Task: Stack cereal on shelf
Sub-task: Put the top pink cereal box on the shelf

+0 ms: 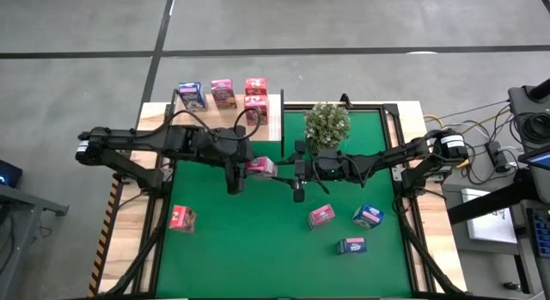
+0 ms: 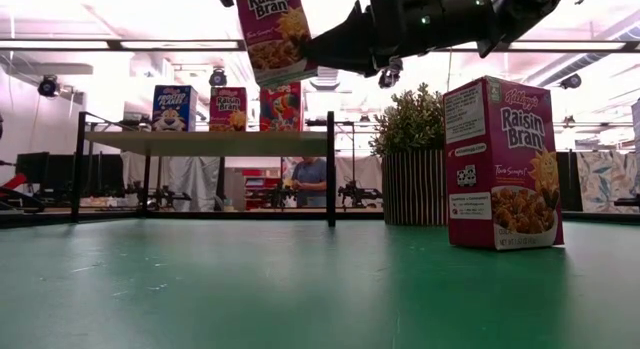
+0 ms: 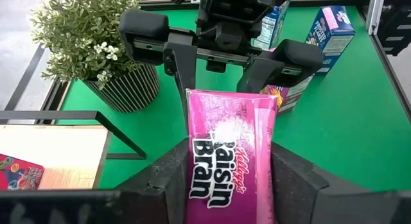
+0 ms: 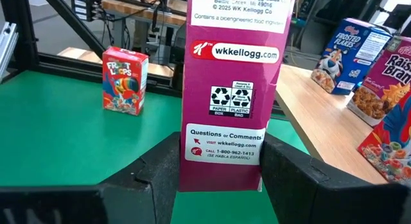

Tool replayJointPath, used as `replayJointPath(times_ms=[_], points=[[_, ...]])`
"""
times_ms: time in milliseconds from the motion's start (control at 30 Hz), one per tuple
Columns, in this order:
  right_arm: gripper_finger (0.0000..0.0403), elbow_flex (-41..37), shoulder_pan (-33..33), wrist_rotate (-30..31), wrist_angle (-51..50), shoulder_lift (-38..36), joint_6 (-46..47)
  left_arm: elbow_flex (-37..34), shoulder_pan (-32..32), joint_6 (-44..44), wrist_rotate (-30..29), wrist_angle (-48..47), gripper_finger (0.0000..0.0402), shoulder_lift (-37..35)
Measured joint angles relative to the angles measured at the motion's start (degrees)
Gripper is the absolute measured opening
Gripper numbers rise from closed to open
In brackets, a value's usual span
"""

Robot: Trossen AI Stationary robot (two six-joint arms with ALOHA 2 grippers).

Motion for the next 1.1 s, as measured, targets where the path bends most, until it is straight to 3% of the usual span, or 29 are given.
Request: replayJointPath(times_ms=[267, 367, 667, 900, 1100], points=[[0.0247, 0.0, 0.0, 0.0, 0.2, -0.2, 0.9, 0.6, 0.0, 1.6, 0.0, -1.8, 0.0147, 0.0], [0.0265, 0.0, 0.0, 0.0, -0.4, -1.2, 0.9, 3.6, 0.0, 3.5, -0.1, -8.1, 0.0147, -0.1], [0.0275, 0.0, 0.0, 0.1, -8.3, -8.4, 0.3, 14.5, 2.3, 12.8, -9.4, -30.2, 0.0147, -0.5], [0.0270, 0.0, 0.0, -0.8, -11.6, -10.9, 0.0, 14.9, 12.0, 20.9, -8.9, -30.6, 0.0147, -1.4], [0.0274, 0.0, 0.0, -0.9, -12.0, -10.8, 0.5, 14.8, 23.8, 27.3, -0.3, -30.1, 0.0147, -0.6]])
